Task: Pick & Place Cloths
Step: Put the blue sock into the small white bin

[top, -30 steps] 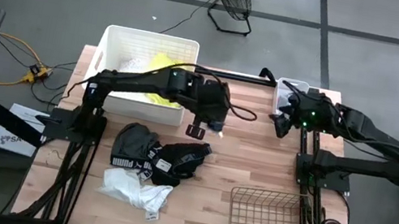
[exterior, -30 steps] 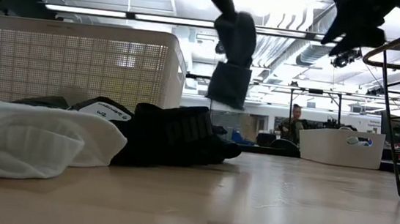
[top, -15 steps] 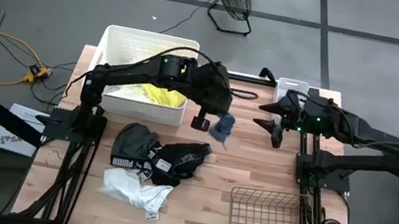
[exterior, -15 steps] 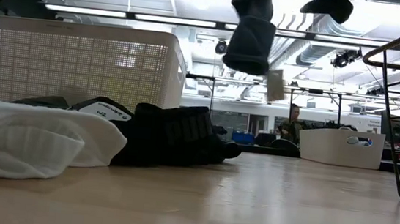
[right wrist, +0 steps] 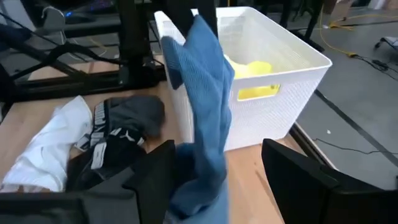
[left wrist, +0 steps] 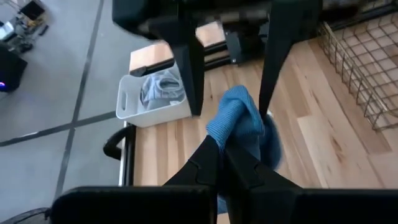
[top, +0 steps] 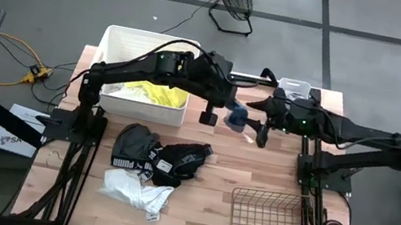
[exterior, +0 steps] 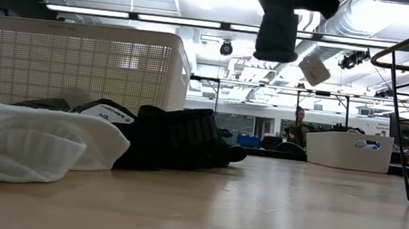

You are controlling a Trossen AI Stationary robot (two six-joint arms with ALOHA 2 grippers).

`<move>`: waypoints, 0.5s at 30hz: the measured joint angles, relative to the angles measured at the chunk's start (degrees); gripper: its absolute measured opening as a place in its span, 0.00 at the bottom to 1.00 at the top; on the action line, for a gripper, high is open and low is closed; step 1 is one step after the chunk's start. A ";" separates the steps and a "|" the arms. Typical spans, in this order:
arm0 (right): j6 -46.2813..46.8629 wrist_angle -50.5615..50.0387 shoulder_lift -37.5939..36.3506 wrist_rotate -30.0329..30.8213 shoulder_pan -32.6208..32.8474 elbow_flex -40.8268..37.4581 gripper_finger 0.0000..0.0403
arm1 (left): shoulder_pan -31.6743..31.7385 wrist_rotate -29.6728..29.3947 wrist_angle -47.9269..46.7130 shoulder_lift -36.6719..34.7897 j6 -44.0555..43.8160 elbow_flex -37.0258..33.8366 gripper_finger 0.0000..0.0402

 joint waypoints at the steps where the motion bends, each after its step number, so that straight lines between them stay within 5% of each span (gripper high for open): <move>1: 0.02 0.94 0.69 -0.40 -0.05 0.02 0.57 | 0.00 0.00 0.24 0.00 0.02 0.00 0.00; 15: 3.53 4.76 8.98 -3.33 0.33 0.00 0.57 | -0.04 0.07 2.95 -0.57 0.31 0.11 0.00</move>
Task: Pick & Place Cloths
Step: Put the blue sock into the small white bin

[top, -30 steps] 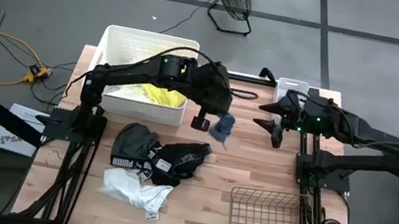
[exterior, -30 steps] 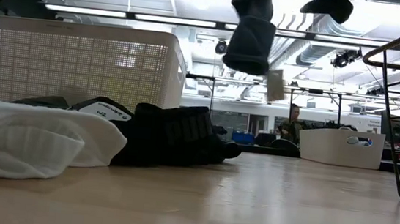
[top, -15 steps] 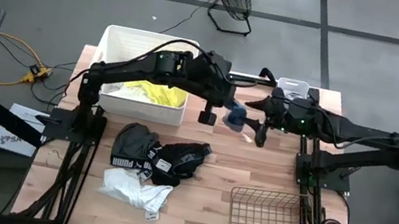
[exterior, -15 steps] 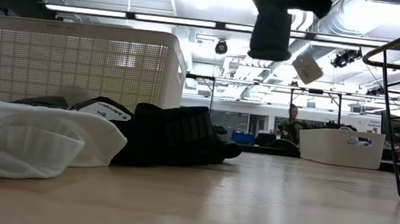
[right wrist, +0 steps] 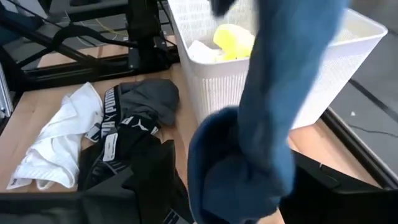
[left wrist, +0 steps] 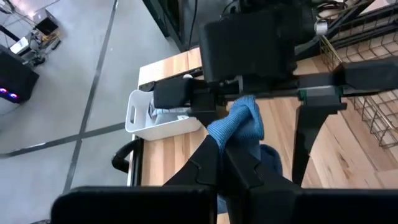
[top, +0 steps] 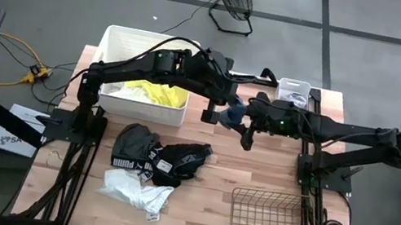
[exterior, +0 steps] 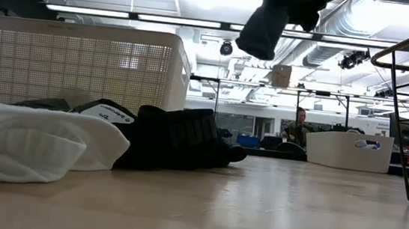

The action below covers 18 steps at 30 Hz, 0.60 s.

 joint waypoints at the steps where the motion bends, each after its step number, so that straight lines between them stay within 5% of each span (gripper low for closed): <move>1: 0.12 -0.01 0.30 -0.01 0.00 0.00 0.57 | 0.02 -0.01 -0.41 -0.32 0.00 0.09 0.00; 9: 1.69 -0.05 0.32 2.96 -0.02 0.00 0.51 | 0.02 1.07 1.22 -1.62 0.99 0.31 0.00; 18: 2.56 0.45 0.13 2.17 -0.02 0.00 0.15 | 0.02 1.88 0.84 -1.55 0.90 0.31 0.00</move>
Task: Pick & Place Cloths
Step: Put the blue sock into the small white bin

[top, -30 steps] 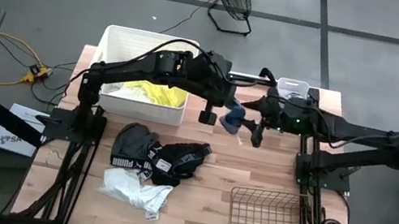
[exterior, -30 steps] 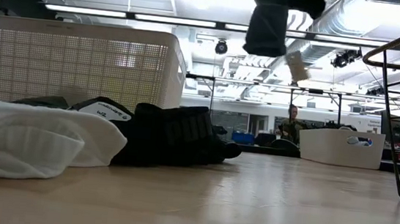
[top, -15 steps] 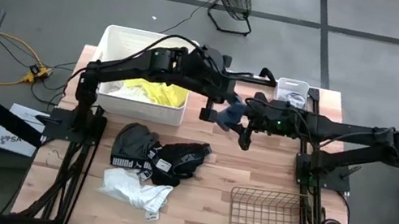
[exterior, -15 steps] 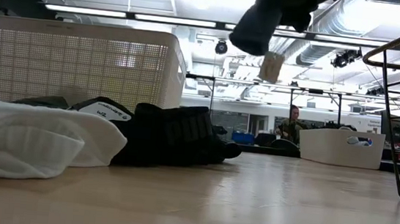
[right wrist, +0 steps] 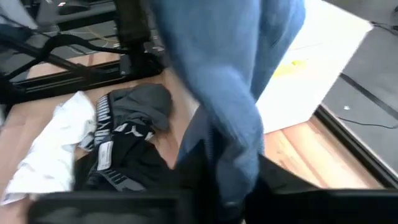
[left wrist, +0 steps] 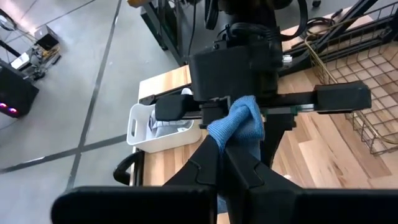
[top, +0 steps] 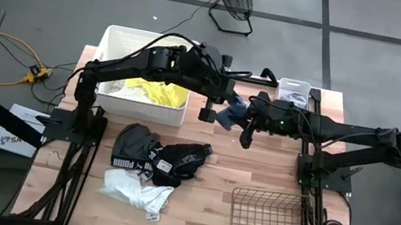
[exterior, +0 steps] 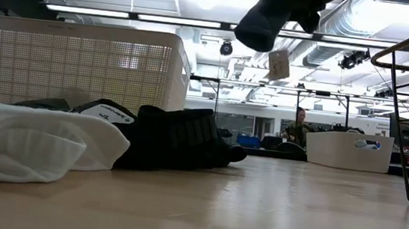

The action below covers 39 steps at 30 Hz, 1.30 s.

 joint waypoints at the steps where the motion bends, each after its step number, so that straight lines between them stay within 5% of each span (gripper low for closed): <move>1: 0.00 0.02 0.00 -1.04 0.00 0.00 0.10 | -0.02 0.02 0.01 0.00 0.00 0.00 0.00; 3: 0.02 0.06 0.00 -2.80 0.02 0.00 0.03 | 0.00 0.02 -0.15 0.00 -0.01 0.00 0.00; 11: 1.57 -0.03 0.00 -3.26 0.00 0.00 0.02 | -0.02 0.01 -0.20 0.00 -0.72 0.00 0.13; 20: 2.78 -0.73 -0.18 -2.09 0.00 0.00 0.01 | -0.02 -0.26 -1.42 -1.52 -3.37 -0.04 0.49; 25: 5.50 -4.95 -1.56 1.92 -0.25 0.00 0.01 | -0.06 -7.70 -6.00 -4.30 -6.10 -0.02 0.64; 29: 8.98 -8.97 -3.31 5.58 -1.71 0.02 0.01 | 0.00 -12.96 -11.23 -7.57 -9.25 -0.02 0.67; 39: 24.08 -28.03 -5.34 18.95 -8.97 0.00 0.01 | 0.00 -15.15 -23.34 -15.55 -16.21 -0.02 0.68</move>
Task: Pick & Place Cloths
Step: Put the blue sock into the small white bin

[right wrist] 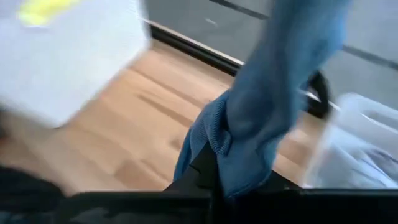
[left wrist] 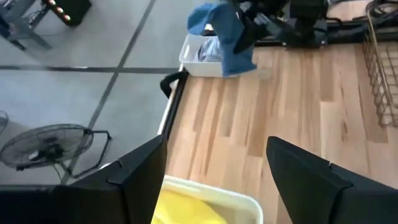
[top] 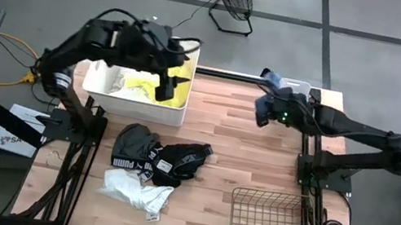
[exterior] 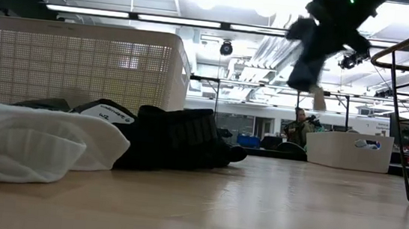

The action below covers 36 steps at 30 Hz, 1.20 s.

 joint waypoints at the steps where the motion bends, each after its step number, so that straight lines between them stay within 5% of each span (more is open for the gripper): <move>1: 1.42 -1.62 -0.01 0.42 -1.12 0.00 0.01 | 0.00 0.00 0.12 -0.58 -0.22 0.00 0.68; 8: 8.06 -10.17 -0.03 4.16 -9.80 0.00 0.01 | -0.02 0.07 -1.31 -2.65 -2.26 0.00 0.68; 24: 2.87 -8.92 0.02 14.17 -22.85 0.00 0.01 | -0.02 2.00 -4.45 -2.46 -2.32 -1.91 0.68; 36: 4.68 -8.01 10.77 11.65 -28.61 0.00 0.01 | -0.02 2.44 -5.02 -2.46 -1.59 -1.97 0.68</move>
